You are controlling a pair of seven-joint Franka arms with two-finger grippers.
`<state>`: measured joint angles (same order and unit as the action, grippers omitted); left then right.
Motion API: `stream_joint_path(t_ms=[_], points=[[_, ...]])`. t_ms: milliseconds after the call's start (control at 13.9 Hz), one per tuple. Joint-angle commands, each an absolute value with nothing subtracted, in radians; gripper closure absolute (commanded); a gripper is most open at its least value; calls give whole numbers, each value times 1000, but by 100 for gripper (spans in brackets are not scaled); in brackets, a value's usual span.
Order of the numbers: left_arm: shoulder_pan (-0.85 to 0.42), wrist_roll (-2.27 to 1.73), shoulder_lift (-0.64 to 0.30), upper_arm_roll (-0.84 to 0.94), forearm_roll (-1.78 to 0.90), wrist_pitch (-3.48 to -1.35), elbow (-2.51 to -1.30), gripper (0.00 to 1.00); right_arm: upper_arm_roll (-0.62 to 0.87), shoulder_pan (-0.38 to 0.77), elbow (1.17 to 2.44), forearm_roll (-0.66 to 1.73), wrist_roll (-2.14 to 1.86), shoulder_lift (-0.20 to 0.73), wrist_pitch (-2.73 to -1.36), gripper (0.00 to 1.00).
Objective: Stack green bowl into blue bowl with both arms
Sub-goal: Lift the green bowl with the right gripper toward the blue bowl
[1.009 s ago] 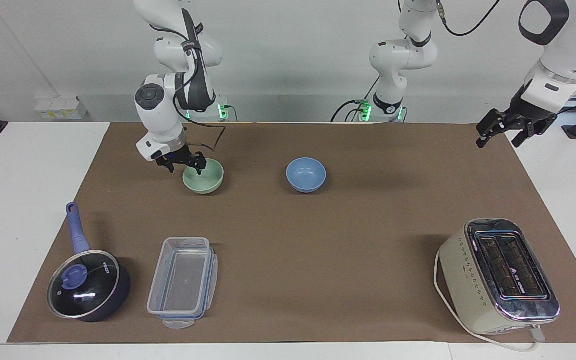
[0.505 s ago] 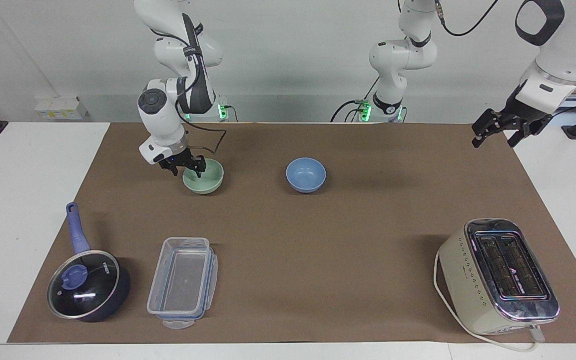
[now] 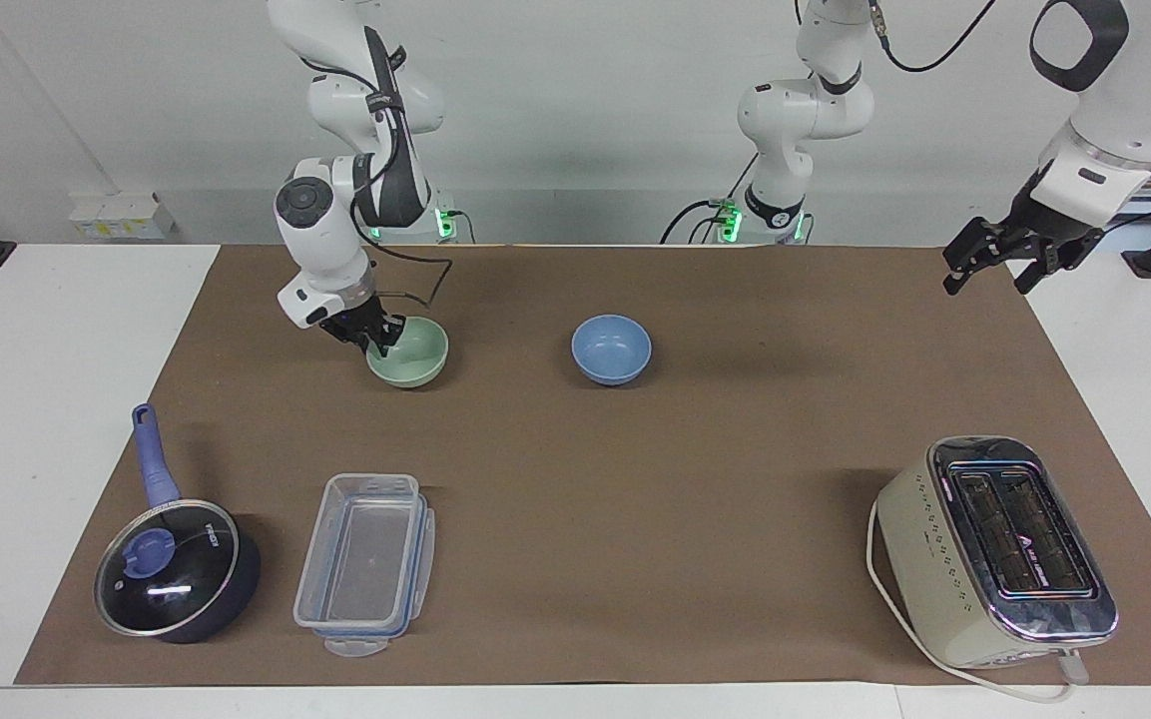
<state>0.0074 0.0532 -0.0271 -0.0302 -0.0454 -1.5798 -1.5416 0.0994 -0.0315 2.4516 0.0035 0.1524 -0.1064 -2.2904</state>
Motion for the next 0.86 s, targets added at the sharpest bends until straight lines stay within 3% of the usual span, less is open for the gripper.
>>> stream_joint_path(t_ms=[0,288,793], points=[[3,41,-21,-31,-29,-1563,-1537,0,124,-37,2410,34,140,-140,-2217,100],[3,41,-21,-31,-29,-1563,-1537,0,141,92,2303,130,214,-160,-2085,100],[3,41,-21,-31,-29,-1563,-1537,0,144,316,2198,258,434,-106,-2129,100]])
